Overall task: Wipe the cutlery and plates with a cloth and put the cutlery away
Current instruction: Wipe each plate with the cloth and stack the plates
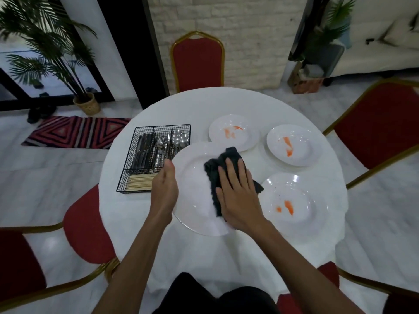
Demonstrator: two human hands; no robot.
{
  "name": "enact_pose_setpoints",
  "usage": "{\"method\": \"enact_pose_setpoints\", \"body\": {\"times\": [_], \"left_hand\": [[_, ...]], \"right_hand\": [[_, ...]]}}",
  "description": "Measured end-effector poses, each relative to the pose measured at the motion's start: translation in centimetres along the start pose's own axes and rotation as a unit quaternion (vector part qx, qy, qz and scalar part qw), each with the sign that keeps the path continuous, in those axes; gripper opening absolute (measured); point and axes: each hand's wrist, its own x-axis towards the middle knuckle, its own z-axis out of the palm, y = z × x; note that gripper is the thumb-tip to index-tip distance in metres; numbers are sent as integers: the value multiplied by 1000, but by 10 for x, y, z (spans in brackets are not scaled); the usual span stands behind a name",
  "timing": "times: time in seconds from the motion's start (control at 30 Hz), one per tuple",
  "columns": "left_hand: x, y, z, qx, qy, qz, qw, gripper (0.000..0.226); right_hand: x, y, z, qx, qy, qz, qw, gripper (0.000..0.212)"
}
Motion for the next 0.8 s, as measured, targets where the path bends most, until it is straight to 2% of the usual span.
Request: {"method": "enact_pose_setpoints", "body": {"times": [0.07, 0.13, 0.2, 0.27, 0.33, 0.43, 0.5, 0.57, 0.67, 0.73, 0.8], "left_hand": [[-3, 0, 7, 12, -16, 7, 1000, 47], [-2, -1, 10, 34, -34, 24, 999, 51], [0, -5, 10, 44, -41, 27, 998, 53], [-1, -8, 13, 49, -45, 35, 997, 53], [-5, -8, 16, 56, -45, 36, 997, 56], [-3, -5, 11, 9, -13, 16, 1000, 49], [3, -2, 6, -17, 7, 13, 1000, 46], [6, -1, 5, -28, 17, 12, 999, 47], [3, -8, 9, -29, 1, 3, 1000, 45], [-2, -14, 14, -13, -22, 3, 1000, 47], [-7, -17, 18, 3, -35, 2, 999, 49]], "right_hand": [[-5, -29, 7, 49, 12, -4, 999, 60], [-29, -58, 13, 96, -22, -68, 993, 59], [-33, -57, 11, 120, -52, -104, 986, 58], [-18, -34, 11, 76, -33, -76, 994, 62], [-3, -5, 12, 23, -17, -7, 1000, 66], [-18, 1, 12, 23, -51, 70, 996, 71], [-48, -21, 5, 68, -60, 63, 994, 76], [-70, -46, -8, 137, -103, 22, 985, 74], [-53, -68, -25, 234, -140, -48, 961, 59], [-26, -66, -25, 219, -118, -68, 966, 60], [-4, -46, -19, 163, -100, -30, 981, 69]]}}
